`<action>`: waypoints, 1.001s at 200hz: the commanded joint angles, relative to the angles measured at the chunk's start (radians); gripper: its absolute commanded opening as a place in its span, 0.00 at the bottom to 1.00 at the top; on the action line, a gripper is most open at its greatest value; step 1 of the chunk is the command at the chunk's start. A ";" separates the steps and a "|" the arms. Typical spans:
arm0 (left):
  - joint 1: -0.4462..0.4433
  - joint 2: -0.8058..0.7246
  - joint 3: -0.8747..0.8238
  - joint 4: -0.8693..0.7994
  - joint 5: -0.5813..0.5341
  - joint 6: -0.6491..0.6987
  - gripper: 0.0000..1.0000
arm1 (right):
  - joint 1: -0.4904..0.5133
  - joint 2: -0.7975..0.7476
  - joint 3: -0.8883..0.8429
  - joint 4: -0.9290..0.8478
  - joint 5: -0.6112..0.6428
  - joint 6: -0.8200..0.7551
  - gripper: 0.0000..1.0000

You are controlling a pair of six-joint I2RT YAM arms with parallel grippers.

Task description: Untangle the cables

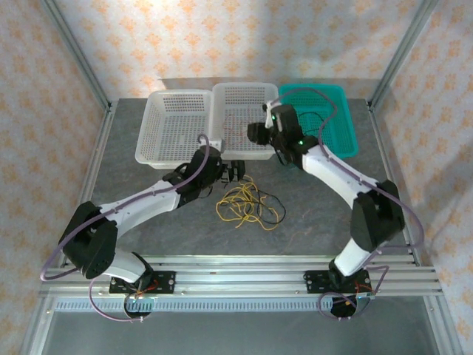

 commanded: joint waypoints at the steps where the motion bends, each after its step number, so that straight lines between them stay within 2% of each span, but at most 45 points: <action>1: -0.035 -0.019 -0.043 -0.041 -0.065 -0.035 0.99 | 0.014 -0.110 -0.138 0.065 0.033 0.063 0.44; 31: -0.093 0.007 -0.074 -0.032 -0.103 -0.093 0.99 | 0.052 -0.228 -0.323 0.075 0.046 0.131 0.44; 73: -0.153 0.045 -0.095 -0.047 -0.156 -0.164 0.99 | 0.072 -0.315 -0.479 0.028 0.078 0.165 0.44; 136: -0.161 0.101 -0.099 -0.024 -0.139 -0.166 0.99 | 0.074 -0.315 -0.571 0.047 0.016 0.209 0.45; 200: -0.164 0.112 -0.105 -0.015 -0.142 -0.169 0.99 | 0.077 -0.273 -0.589 0.068 -0.023 0.229 0.44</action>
